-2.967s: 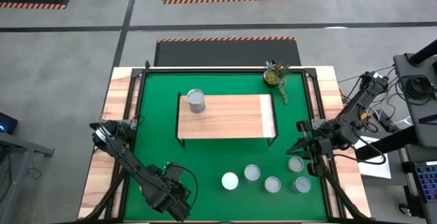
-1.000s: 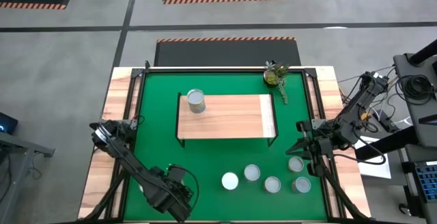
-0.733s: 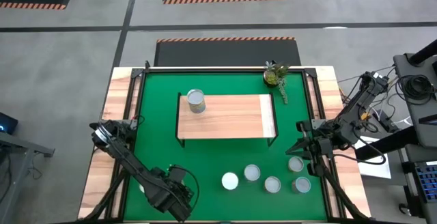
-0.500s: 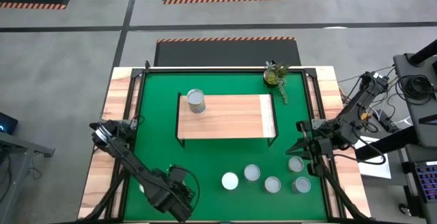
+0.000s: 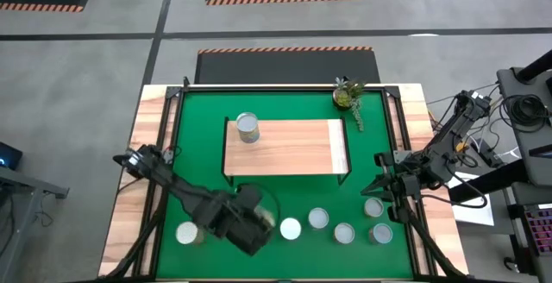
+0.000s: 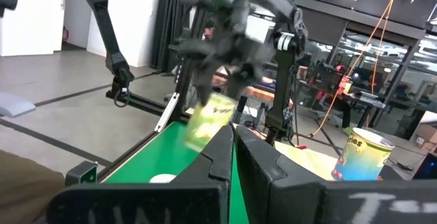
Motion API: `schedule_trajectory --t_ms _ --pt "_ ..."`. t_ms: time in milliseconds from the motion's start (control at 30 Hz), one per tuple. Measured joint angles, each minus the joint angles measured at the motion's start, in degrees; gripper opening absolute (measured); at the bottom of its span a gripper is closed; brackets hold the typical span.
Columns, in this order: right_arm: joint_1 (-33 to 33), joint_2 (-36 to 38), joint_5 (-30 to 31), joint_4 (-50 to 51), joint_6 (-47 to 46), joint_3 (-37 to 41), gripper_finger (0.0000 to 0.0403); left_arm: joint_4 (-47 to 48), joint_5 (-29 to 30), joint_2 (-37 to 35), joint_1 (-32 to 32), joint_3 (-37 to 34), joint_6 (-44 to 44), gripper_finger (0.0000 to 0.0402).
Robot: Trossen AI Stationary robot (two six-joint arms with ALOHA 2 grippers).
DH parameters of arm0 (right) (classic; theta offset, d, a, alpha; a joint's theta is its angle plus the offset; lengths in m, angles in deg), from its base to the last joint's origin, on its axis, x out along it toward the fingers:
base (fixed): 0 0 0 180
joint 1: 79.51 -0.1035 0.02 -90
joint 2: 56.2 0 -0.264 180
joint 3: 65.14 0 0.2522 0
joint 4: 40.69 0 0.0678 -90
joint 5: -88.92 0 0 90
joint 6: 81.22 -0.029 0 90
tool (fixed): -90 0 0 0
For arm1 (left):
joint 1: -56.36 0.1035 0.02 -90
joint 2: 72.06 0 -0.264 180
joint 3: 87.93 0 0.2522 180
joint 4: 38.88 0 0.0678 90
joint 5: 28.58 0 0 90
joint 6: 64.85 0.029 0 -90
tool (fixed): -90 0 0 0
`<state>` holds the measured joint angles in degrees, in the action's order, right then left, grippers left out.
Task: Pick and place cans onto a shelf
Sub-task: Put the canned pears on the shelf
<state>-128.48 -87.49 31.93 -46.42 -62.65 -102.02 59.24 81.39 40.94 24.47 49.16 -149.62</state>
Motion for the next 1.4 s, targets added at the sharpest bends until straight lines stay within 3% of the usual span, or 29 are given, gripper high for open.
schedule_trajectory --t_ms 233,733,900,1067,1400 --pt "0.0 0.0 0.0 0.0 0.0 0.0 0.0009 5.5 4.8 0.3 6.4 11.8 9.7 0.0319" --pt "0.0 0.0 0.0 0.5 0.0 0.0 0.0009 5.7 3.1 -0.3 18.9 9.7 22.5 0.0318" --pt "0.0 0.0 0.0 1.0 -0.7 0.0 0.0009 5.7 2.9 -0.3 20.6 6.8 23.7 0.0318" --pt "0.0 0.0 0.0 1.3 -1.3 0.0 0.0009 5.7 -2.0 -0.2 21.3 3.3 25.8 0.0318" --pt "0.0 0.0 0.0 1.3 -1.7 0.0 0.0009 5.7 -0.5 -0.6 21.9 1.7 27.1 0.0319"
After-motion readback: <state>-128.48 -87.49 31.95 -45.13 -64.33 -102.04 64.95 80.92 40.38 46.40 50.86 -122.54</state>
